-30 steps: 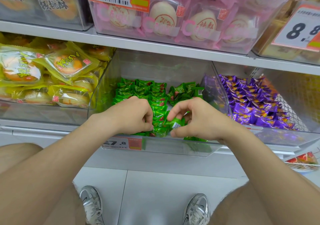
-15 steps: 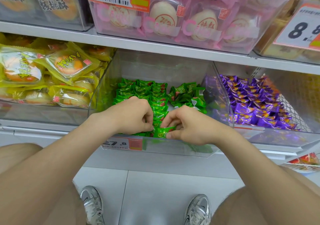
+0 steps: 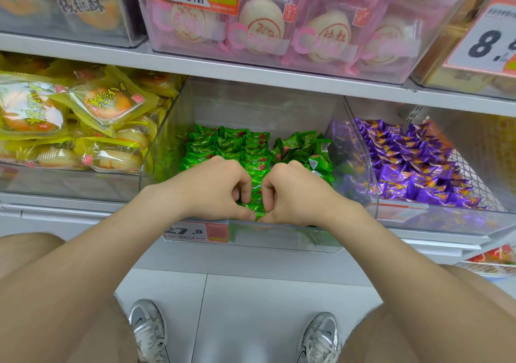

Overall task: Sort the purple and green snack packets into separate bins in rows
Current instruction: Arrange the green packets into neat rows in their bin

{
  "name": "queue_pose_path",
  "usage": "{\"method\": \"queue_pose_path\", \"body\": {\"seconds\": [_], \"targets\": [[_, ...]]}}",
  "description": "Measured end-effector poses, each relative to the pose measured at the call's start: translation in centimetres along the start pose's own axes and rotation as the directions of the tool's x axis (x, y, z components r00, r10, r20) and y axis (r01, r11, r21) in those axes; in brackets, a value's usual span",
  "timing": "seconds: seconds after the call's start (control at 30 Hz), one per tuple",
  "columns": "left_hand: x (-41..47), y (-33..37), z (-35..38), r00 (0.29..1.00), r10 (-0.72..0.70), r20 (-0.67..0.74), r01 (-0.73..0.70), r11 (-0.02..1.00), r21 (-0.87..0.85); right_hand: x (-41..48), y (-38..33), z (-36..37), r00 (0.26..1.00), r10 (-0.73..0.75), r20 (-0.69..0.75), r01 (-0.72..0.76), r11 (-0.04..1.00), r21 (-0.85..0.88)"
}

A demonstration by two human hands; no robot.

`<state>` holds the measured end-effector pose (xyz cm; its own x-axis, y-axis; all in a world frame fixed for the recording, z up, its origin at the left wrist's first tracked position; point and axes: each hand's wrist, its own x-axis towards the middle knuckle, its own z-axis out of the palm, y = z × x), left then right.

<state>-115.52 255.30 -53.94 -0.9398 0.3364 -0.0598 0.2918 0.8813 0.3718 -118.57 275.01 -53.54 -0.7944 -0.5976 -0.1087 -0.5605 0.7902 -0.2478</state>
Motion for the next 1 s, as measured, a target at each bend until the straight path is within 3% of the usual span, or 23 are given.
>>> {"method": "queue_pose_path", "body": {"seconds": [0.2, 0.3, 0.43, 0.63, 1.0], "targets": [[0.2, 0.0, 0.0, 1.0, -0.028, 0.014, 0.028, 1.0, 0.005, -1.6, 2.0, -4.8, 0.999, 0.036, -0.007, -0.035, 0.996, 0.076], [0.1, 0.1, -0.1, 0.999, -0.031, 0.016, 0.031, 1.0, 0.004, -3.6, 3.2, -6.2, 0.998, 0.058, -0.015, -0.059, 0.997, -0.057], [0.2, 0.2, -0.2, 0.999, -0.03, 0.025, 0.03, 0.999, 0.009, -4.8, 3.2, -5.6, 0.981, 0.147, 0.127, -0.122, 0.975, -0.187], [0.3, 0.2, -0.3, 0.999, -0.021, 0.036, 0.021, 1.0, 0.01, -4.3, 1.0, -4.3, 0.96, 0.271, 0.073, -0.212, 0.872, -0.442], [0.3, 0.2, -0.6, 0.999, 0.013, 0.032, -0.012, 0.999, -0.053, -4.7, 1.0, -6.1, 0.945, 0.324, 0.05, -0.285, 0.886, -0.367]]}}
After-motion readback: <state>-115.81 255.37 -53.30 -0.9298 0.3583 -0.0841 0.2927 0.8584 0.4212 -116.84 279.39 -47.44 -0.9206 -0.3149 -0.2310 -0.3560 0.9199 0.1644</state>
